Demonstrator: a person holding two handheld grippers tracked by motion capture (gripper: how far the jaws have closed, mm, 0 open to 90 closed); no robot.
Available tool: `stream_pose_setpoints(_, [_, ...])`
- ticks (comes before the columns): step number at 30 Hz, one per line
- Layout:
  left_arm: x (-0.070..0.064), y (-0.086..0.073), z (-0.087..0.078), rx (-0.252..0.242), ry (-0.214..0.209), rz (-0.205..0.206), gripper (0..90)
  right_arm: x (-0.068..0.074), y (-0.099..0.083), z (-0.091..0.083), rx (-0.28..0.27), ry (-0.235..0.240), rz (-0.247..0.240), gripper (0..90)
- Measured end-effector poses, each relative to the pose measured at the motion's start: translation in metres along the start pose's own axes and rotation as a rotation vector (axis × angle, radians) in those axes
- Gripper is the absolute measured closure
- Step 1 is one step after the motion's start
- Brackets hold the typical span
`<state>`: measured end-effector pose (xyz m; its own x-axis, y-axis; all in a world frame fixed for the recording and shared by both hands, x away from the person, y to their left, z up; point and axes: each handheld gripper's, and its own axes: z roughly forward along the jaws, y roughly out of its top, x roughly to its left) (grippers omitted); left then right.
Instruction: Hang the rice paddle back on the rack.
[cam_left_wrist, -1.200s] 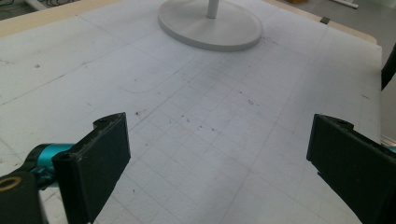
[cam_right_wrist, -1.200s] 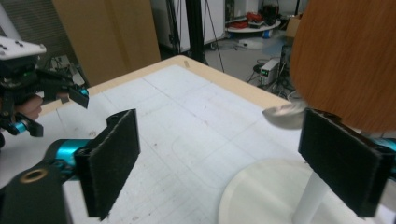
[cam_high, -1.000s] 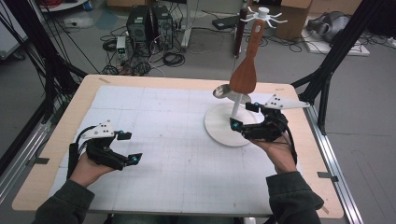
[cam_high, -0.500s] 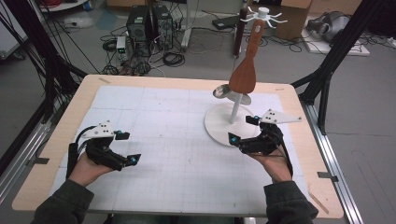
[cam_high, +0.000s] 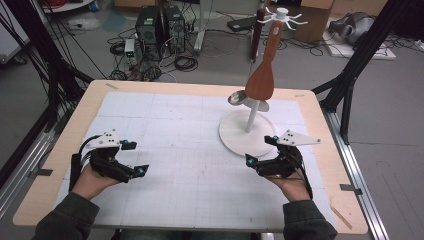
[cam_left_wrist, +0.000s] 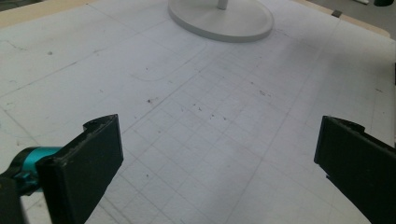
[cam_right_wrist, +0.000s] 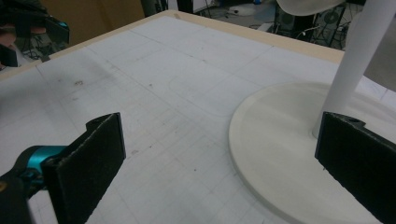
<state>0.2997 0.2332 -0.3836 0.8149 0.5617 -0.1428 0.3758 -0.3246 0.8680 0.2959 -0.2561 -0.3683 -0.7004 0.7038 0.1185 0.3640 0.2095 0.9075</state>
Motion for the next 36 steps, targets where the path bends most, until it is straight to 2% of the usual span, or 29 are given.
stream_pose_setpoints(8, [0.004, -0.003, -0.003, -0.002, 0.009, -0.005, 1.7, -0.002, -0.019, -0.004, 0.017, -0.013, 0.018, 0.7])
stream_pose_setpoints(15, [0.004, -0.004, -0.002, 0.01, 0.019, 0.008, 1.7, -0.002, -0.03, -0.007, 0.03, -0.016, 0.025, 0.8])
stream_pose_setpoints(24, [0.003, -0.006, 0.0, 0.029, 0.025, 0.015, 1.8, -0.002, -0.047, -0.021, 0.044, -0.037, 0.056, 0.8])
stream_pose_setpoints(33, [0.005, -0.009, 0.004, 0.075, 0.033, 0.021, 1.7, -0.002, -0.059, -0.031, 0.065, -0.056, 0.05, 0.8])
stream_pose_setpoints(36, [0.005, -0.008, 0.006, 0.068, 0.033, 0.015, 1.7, -0.002, -0.06, -0.03, 0.071, -0.053, 0.047, 0.8])
